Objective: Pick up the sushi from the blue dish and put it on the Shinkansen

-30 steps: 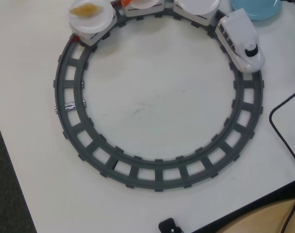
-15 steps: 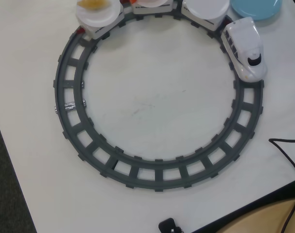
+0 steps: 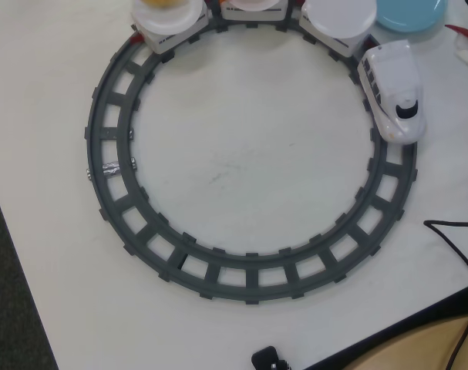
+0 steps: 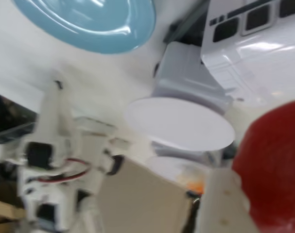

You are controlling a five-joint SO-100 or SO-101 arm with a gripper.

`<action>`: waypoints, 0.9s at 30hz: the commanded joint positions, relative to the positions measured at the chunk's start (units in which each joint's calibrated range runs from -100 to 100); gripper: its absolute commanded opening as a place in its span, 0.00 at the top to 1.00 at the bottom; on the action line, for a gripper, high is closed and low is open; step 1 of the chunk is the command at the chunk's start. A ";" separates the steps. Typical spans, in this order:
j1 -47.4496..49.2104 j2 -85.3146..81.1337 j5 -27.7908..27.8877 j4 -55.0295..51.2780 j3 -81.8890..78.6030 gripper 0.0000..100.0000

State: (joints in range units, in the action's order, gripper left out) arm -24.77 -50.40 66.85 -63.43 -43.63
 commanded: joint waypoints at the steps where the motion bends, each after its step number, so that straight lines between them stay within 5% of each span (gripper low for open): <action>1: 1.53 4.51 2.16 3.99 0.18 0.98; 11: 4.44 10.44 11.97 11.61 0.09 0.98; 27: 3.12 32.99 24.71 42.33 0.09 0.98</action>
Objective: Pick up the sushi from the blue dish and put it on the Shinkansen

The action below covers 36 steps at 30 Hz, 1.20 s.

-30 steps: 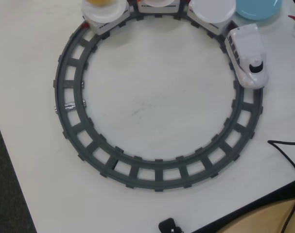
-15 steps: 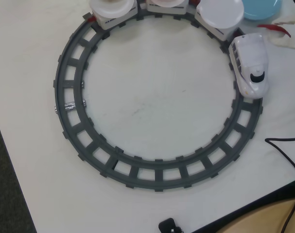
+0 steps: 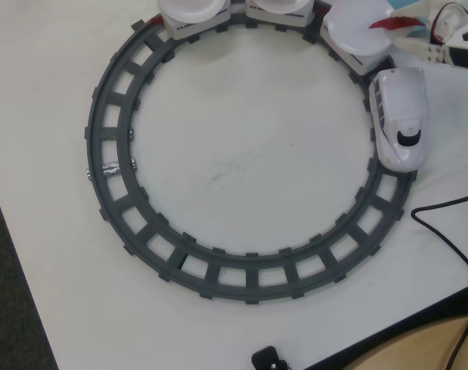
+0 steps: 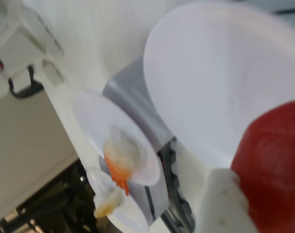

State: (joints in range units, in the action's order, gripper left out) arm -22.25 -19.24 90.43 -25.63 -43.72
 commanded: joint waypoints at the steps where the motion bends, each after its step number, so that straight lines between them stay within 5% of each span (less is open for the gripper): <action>1: 0.60 2.58 1.23 5.65 0.18 0.98; 18: 2.01 2.25 0.92 12.16 -7.90 0.97; 27: 1.13 -4.27 0.76 13.70 -14.99 0.79; 36: 1.21 -5.27 0.71 16.69 -13.91 0.77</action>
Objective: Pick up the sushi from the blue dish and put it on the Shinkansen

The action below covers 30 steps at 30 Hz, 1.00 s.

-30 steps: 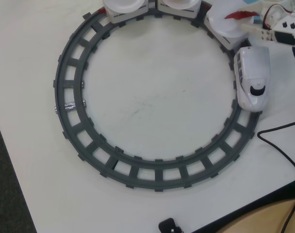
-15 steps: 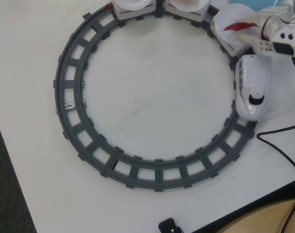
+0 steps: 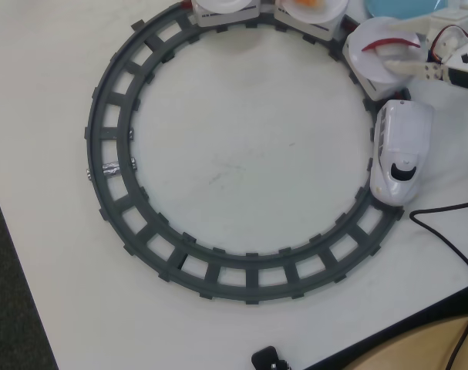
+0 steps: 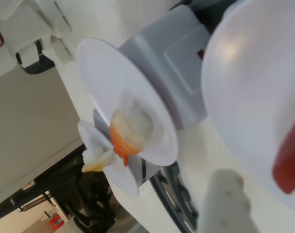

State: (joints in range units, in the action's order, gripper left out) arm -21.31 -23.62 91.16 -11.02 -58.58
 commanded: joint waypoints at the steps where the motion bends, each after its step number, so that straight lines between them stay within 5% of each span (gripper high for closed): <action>1: 0.27 -1.31 -0.03 3.11 1.40 0.77; 9: 0.27 -7.57 -4.64 2.94 6.06 0.78; 17: 12.33 -18.34 -28.39 -13.32 5.44 0.78; 22: 18.49 -25.61 -44.07 -14.27 5.53 0.78; 30: -0.44 -32.79 -66.62 -14.01 14.32 0.85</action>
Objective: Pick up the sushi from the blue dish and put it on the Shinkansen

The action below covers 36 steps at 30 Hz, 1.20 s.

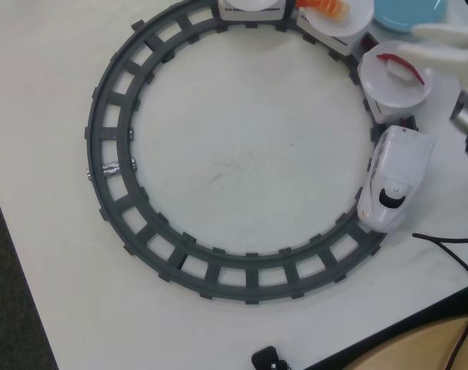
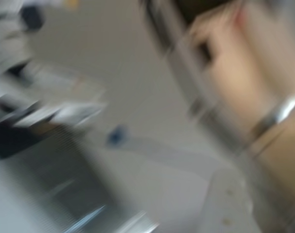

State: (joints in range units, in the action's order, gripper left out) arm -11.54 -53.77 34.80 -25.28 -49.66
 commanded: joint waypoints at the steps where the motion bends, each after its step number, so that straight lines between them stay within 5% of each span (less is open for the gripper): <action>1: -13.99 -2.64 -13.35 0.77 5.32 0.86; 7: -32.30 -3.64 -33.22 0.25 0.02 0.86; 10: -37.84 -3.64 -38.05 -2.06 -5.27 0.86; 27: -37.49 -27.78 -38.21 -25.85 -36.60 0.87; 36: -33.09 -42.56 -33.49 -39.97 -40.91 0.87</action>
State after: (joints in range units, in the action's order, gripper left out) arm -45.10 -91.66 0.39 -60.89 -90.81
